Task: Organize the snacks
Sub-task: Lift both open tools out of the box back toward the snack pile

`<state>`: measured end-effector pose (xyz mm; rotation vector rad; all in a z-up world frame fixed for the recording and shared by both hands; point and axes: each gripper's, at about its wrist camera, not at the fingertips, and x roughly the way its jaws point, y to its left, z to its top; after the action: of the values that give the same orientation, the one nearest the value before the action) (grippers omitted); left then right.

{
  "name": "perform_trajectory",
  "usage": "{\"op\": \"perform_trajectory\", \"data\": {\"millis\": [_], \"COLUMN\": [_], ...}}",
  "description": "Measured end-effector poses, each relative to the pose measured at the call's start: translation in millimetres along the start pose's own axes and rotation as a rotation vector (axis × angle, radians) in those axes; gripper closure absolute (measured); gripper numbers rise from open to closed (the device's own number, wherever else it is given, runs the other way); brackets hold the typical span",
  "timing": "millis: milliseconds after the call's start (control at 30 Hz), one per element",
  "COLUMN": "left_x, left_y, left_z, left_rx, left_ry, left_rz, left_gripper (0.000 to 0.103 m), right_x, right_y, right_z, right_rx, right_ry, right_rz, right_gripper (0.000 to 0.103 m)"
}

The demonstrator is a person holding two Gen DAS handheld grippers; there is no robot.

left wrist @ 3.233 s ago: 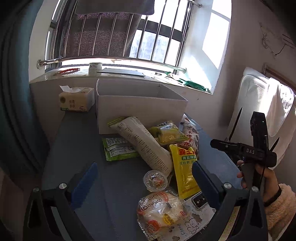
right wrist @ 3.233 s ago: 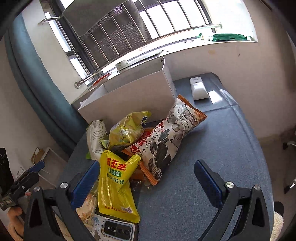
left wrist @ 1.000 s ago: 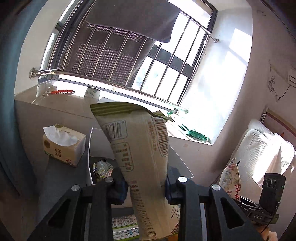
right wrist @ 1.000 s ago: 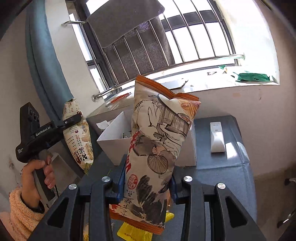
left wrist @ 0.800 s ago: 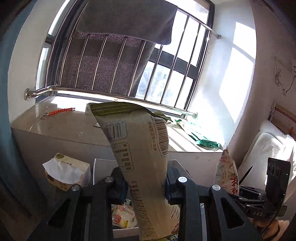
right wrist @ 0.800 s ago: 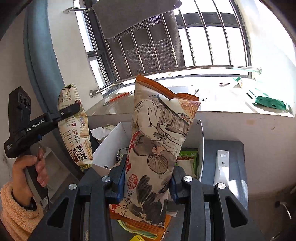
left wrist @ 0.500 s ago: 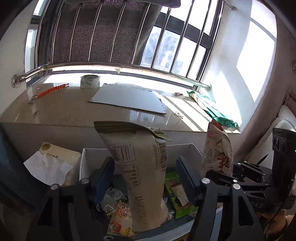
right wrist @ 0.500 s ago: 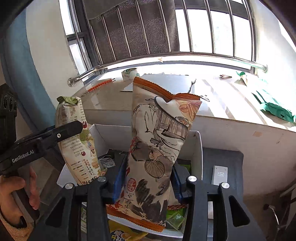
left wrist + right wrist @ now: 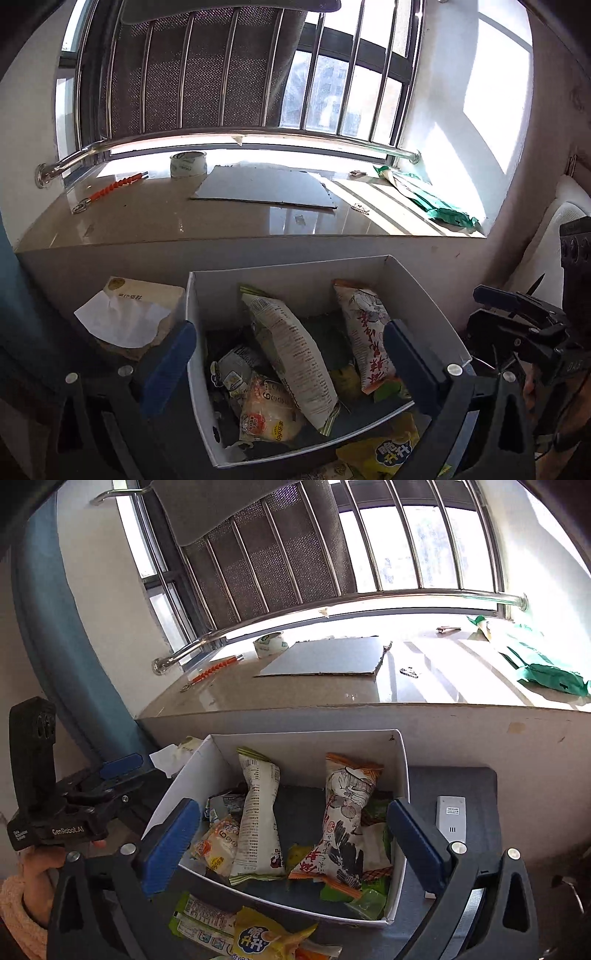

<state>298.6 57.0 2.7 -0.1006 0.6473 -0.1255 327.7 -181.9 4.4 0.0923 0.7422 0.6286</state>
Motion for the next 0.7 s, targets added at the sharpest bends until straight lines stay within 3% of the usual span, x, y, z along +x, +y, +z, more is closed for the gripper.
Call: {"op": "perform_trajectory", "data": {"millis": [167,300,467,700], "left_x": [-44.3,-71.6,-96.5,-129.0], "left_y": [-20.6,-28.0,-33.3,-39.9], "left_z": [-38.4,-79.2,-134.7,-191.0], "left_rx": [0.105,0.124,0.074,0.045], "left_ry": [-0.016,-0.010,0.014,-0.005], "left_rz": [-0.028,-0.063,-0.117,-0.132], "left_gripper": [0.000,0.000,0.000,0.000], "right_x": [-42.5,-76.0,-107.7,-133.1], "right_y": [27.1,47.0,49.0,34.6], "right_z": [-31.9,-71.6,-131.3,-214.7], "right_rx": [-0.026,-0.076,-0.053,0.067], "right_ry": [-0.057,-0.093,-0.125,-0.063], "right_rz": [0.073,0.073,0.001,-0.102], "right_gripper": [0.000,0.000,0.000,0.000]}}
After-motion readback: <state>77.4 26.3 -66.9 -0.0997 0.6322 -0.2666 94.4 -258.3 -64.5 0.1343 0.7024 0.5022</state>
